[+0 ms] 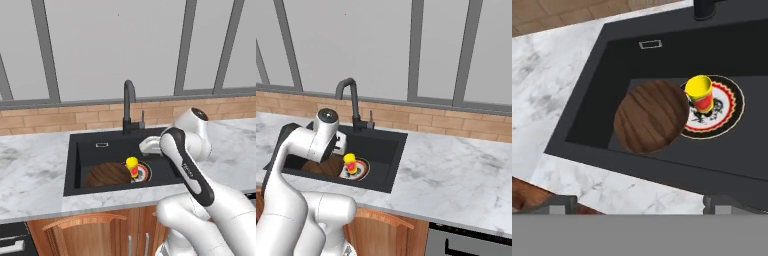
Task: Pick the cup and bowl and place them in the sink. Then turn on the water.
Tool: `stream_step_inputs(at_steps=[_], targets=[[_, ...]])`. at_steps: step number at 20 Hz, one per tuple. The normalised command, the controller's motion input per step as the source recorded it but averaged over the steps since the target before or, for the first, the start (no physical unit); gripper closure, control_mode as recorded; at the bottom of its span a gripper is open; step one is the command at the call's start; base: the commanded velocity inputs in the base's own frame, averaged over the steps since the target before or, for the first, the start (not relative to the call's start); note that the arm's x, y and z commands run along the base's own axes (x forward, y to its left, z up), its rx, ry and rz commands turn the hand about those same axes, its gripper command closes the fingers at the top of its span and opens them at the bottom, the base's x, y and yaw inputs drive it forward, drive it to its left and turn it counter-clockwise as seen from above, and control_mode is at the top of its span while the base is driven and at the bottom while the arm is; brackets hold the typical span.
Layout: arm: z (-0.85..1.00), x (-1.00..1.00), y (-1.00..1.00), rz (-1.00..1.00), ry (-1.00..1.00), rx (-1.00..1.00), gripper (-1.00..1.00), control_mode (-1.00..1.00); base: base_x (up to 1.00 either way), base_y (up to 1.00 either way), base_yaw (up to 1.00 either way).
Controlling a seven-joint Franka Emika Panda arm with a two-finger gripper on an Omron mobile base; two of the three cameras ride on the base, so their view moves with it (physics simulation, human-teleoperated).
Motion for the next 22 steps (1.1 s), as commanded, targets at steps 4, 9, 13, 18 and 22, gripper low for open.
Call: stream_step_inputs(at_steps=[4, 9, 13, 18, 22], targets=[[0.36, -0.07, -0.27, 0.19, -0.13, 0.05, -1.0, -1.0, 0.0, 0.0, 0.0], [0.39, -0.02, -0.25, 0.13, -0.06, 0.08, -1.0, -1.0, 0.0, 0.0, 0.0], [0.37, -0.03, -0.23, 0.0, 0.0, 0.13, -1.0, -1.0, 0.0, 0.0, 0.0], [0.33, -0.02, -0.26, 0.01, 0.0, 0.15, -1.0, -1.0, 0.0, 0.0, 0.0], [0.21, -0.04, -0.28, 0.29, -0.2, 0.14, -1.0, -1.0, 0.0, 0.0, 0.0]])
